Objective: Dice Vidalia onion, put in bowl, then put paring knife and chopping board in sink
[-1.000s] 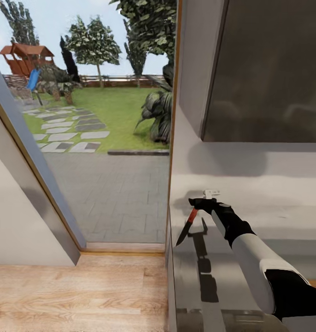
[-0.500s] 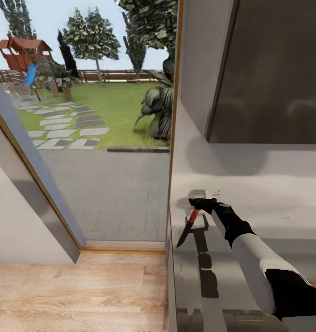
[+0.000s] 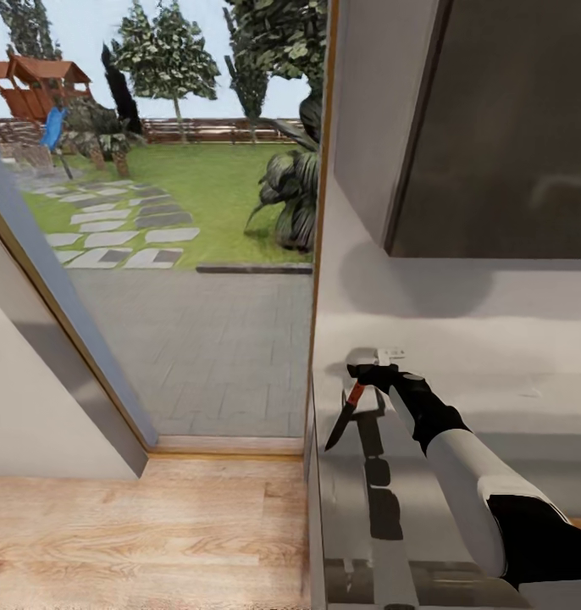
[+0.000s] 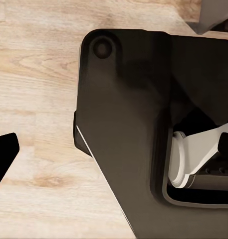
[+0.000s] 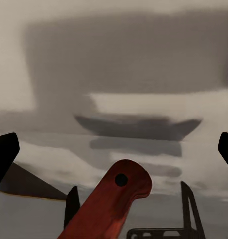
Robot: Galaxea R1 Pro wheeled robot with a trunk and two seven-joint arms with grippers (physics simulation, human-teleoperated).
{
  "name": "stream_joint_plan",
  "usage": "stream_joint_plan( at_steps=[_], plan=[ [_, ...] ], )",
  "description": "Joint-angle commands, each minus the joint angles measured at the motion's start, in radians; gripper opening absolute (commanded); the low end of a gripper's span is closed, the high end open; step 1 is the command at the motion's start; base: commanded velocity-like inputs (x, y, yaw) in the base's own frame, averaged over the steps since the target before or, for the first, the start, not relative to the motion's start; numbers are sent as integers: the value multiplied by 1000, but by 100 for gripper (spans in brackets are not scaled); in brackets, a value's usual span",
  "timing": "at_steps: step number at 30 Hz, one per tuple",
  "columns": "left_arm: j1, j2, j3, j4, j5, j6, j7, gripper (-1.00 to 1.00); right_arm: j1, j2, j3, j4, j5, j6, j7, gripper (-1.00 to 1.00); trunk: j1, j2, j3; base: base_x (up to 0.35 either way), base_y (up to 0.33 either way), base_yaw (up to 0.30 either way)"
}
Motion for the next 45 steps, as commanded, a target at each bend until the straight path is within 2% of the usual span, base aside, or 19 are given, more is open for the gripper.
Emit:
stream_joint_plan(
  at_steps=[1,31,45],
  plan=[
    [1,0,0,-2,5,-1,0,100,-1,1,-6,-2,4,6,6,100,1,-2,-3,0,0,0],
    [1,0,0,-1,5,-1,1,100,-1,1,-7,-2,4,6,6,100,1,-2,-51,0,0,0],
    [1,0,0,0,5,-1,0,100,-1,1,-7,-2,6,6,6,100,1,-2,-54,0,0,0]
  ],
)
